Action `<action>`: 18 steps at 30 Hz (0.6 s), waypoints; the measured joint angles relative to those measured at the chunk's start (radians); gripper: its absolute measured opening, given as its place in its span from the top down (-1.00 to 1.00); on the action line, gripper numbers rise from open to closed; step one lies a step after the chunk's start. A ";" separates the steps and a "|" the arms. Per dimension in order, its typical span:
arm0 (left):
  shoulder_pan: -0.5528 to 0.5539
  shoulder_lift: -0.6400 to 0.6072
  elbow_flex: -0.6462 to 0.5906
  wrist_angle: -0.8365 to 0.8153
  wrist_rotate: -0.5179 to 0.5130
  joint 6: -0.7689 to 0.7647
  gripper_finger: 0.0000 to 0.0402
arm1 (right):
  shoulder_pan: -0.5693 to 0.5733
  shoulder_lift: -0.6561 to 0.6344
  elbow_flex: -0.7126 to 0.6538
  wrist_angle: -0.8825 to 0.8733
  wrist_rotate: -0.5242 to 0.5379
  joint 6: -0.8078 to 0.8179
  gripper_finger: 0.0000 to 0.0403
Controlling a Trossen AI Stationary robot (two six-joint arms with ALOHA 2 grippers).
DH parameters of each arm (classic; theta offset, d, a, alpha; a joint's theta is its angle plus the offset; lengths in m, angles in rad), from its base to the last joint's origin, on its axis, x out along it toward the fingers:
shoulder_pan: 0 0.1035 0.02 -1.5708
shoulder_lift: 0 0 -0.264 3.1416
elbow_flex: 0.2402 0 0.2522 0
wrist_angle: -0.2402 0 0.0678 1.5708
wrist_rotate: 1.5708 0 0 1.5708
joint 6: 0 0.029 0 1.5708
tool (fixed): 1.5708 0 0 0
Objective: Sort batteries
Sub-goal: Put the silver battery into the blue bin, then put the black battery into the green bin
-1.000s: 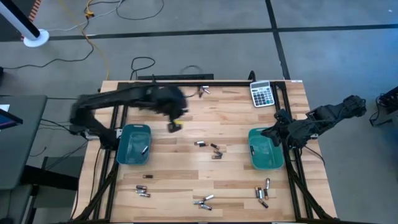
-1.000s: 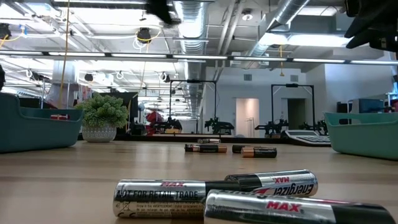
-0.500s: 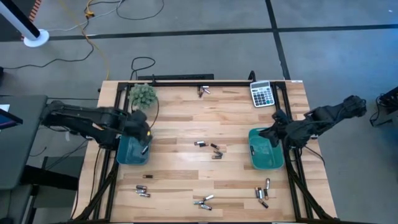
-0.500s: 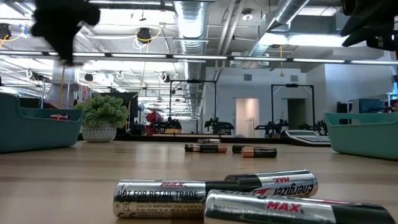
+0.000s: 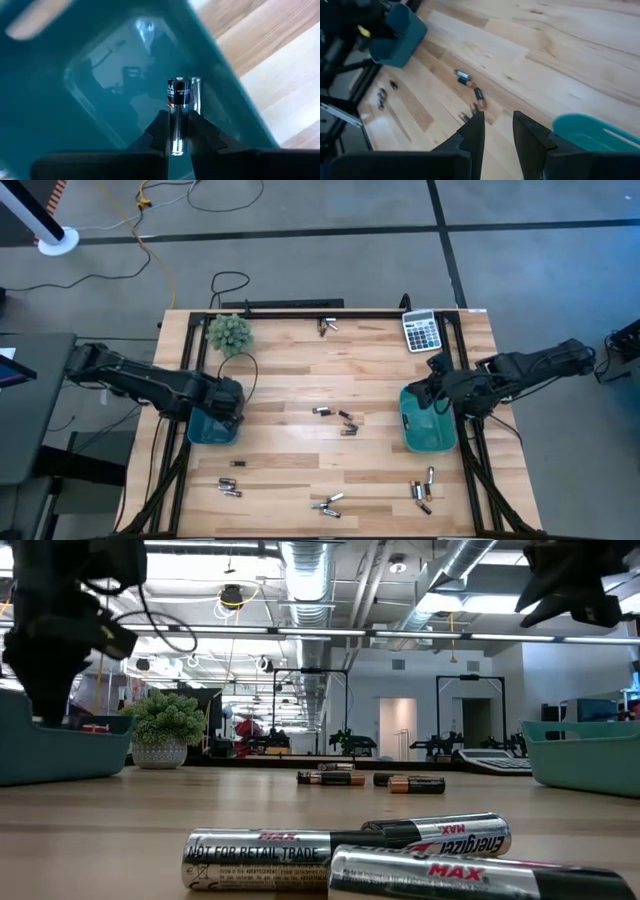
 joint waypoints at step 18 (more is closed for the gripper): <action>-0.001 0.000 -0.103 0.093 0.033 -0.010 0.34 | -0.020 0.074 0.000 0.087 0.000 -0.008 0.41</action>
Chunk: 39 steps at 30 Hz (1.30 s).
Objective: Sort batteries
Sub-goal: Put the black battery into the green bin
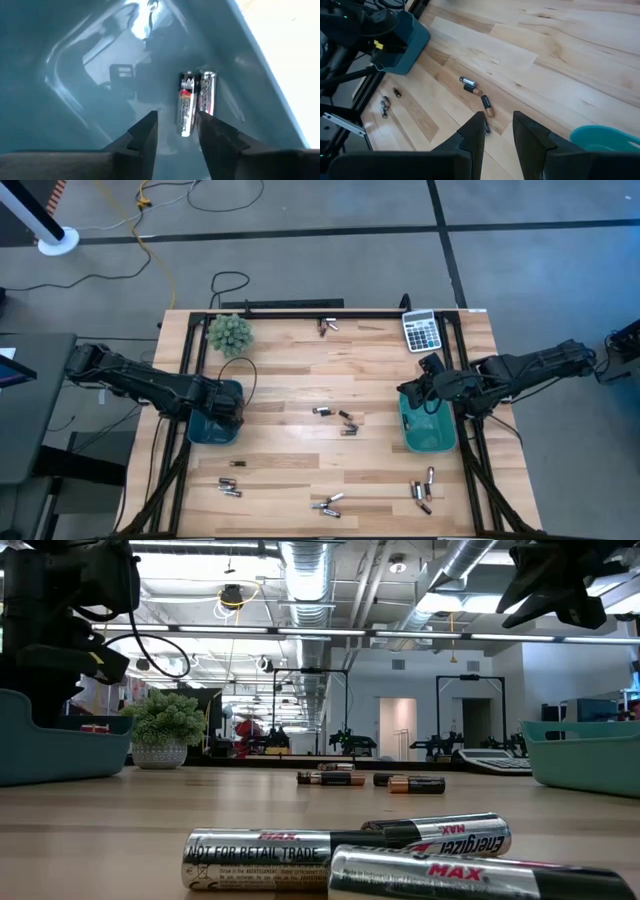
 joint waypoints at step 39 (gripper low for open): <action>-0.063 -0.401 0.214 0.326 -0.247 0.262 0.31 | -0.219 0.688 0.464 0.083 -0.152 -0.655 0.19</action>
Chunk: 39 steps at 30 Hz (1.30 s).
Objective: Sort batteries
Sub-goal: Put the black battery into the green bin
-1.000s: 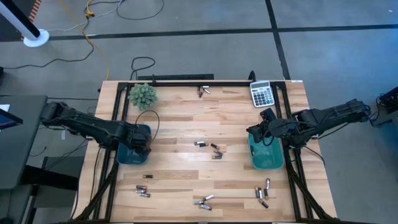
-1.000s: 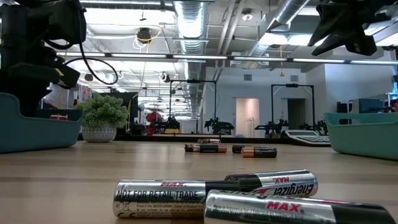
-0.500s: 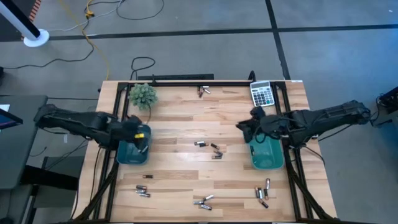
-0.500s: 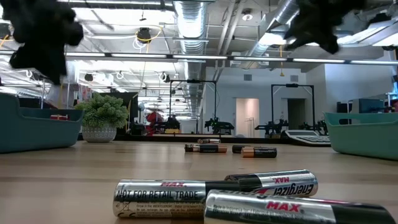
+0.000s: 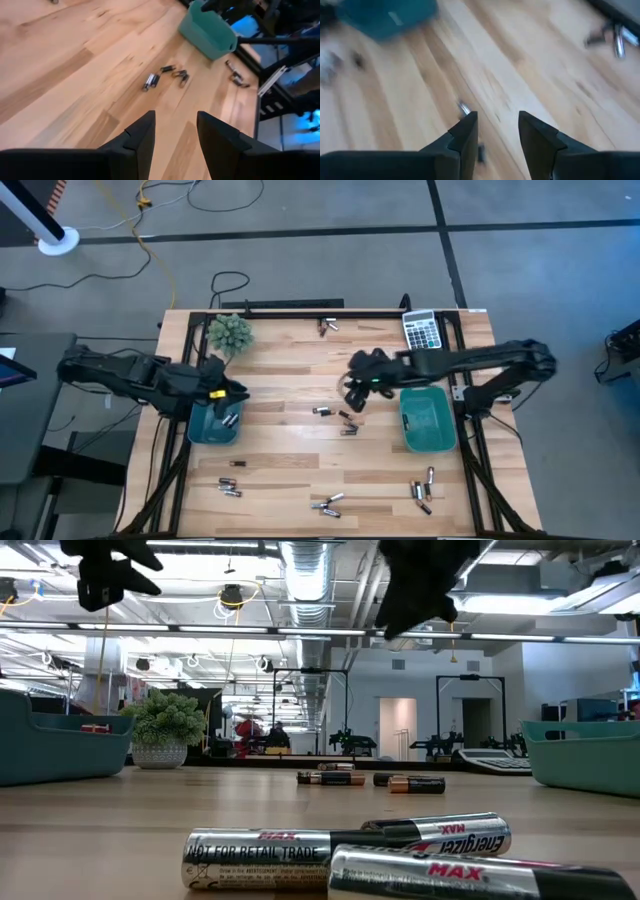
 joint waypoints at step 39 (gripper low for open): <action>-0.111 0.168 0.000 0.118 -0.019 0.003 0.31 | -0.021 0.646 0.231 -0.223 -0.263 -0.019 0.17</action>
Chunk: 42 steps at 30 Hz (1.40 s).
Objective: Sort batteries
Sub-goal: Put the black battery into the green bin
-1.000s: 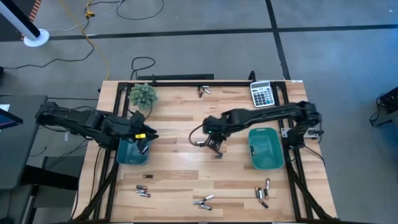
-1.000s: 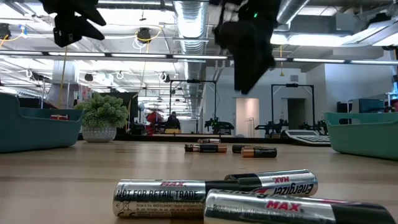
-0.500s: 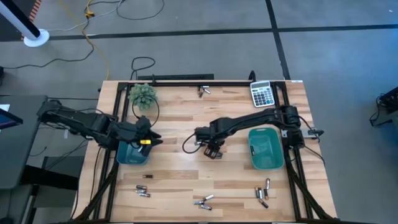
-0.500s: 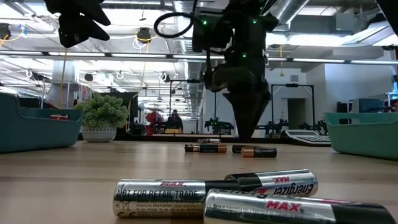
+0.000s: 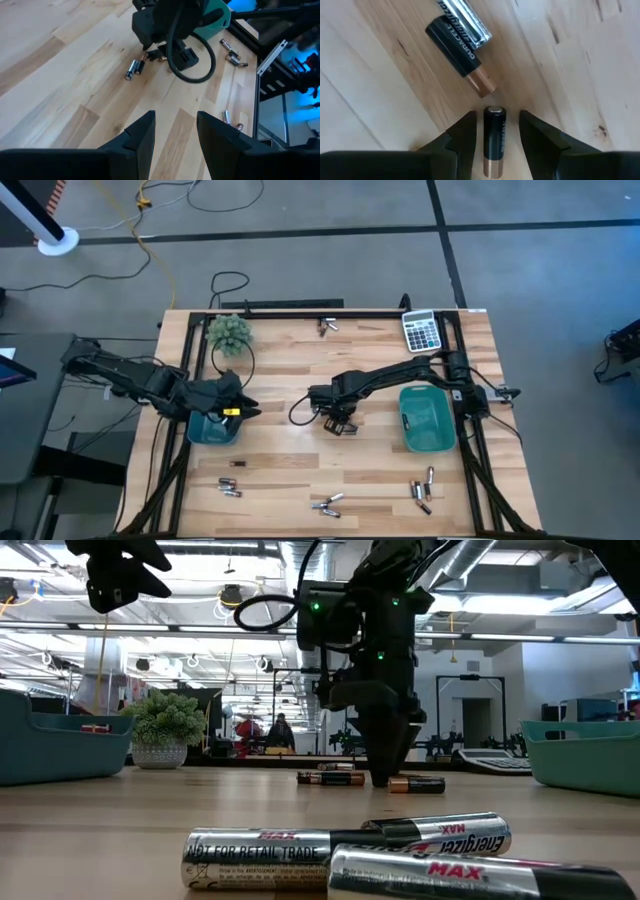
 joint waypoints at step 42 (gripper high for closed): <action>0.015 0.089 0.000 0.067 -0.184 0.221 0.31 | 0.102 -1.028 -0.143 -0.599 0.407 0.547 0.92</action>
